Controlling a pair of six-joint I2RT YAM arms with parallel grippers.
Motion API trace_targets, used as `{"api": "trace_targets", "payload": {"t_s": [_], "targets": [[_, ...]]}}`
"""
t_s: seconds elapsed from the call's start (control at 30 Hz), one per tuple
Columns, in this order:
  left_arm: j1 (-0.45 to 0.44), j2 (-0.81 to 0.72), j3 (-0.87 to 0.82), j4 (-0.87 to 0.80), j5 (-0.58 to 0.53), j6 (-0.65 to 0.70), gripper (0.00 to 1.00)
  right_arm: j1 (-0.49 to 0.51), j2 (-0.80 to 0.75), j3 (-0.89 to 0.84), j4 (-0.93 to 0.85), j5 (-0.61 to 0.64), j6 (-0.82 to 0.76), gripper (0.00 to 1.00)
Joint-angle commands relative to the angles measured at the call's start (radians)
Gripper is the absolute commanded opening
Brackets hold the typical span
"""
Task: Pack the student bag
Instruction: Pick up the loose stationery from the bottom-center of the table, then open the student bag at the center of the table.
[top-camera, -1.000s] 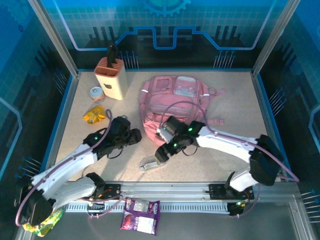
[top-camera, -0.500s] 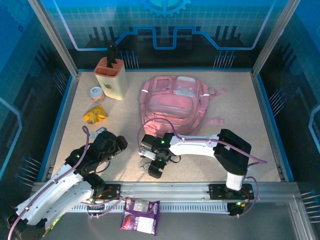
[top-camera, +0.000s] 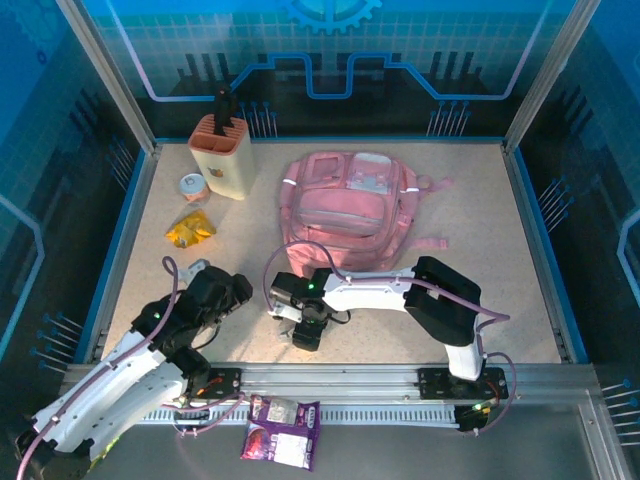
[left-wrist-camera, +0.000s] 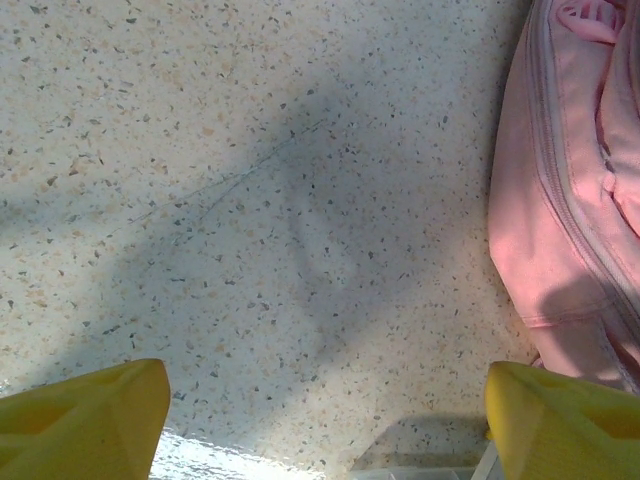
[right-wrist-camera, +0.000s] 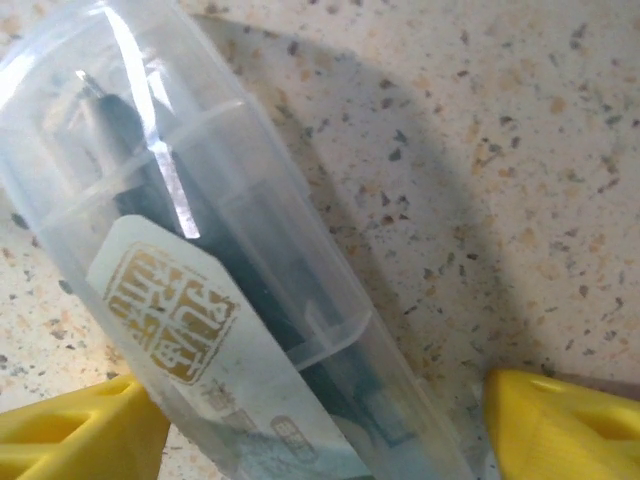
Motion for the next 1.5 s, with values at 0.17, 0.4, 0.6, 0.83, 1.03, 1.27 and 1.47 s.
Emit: {"api": "trace_targets", "payload": {"t_s": [0.17, 0.4, 0.6, 0.83, 1.03, 1.27, 1.47], "targets": [[0.013, 0.003, -0.02, 0.045, -0.011, -0.017, 0.86, 0.017, 0.024, -0.023, -0.011, 0.019, 0.022, 0.61], [0.019, 0.016, -0.014, 0.071, 0.001, -0.006, 0.87, 0.01, -0.024, -0.046, -0.002, 0.005, 0.062, 0.46], [0.031, 0.077, 0.039, 0.132, 0.034, 0.056, 0.87, -0.035, -0.176, -0.099, -0.027, -0.032, 0.152, 0.39], [0.033, 0.389, 0.205, 0.454, 0.11, 0.633, 0.82, -0.172, -0.481, -0.185, -0.188, -0.073, 0.383, 0.34], [0.021, 0.645, 0.351, 0.648, 0.203, 1.079, 0.86, -0.389, -0.698, -0.243, -0.358, -0.114, 0.446, 0.33], [0.0, 0.768, 0.385, 0.79, 0.422, 1.339, 0.93, -0.544, -0.676, -0.199, -0.403, -0.125, 0.384, 0.32], [-0.017, 0.89, 0.457, 0.809, 0.39, 1.454, 0.94, -0.605, -0.616, -0.158, -0.337, -0.168, 0.359, 0.32]]}}
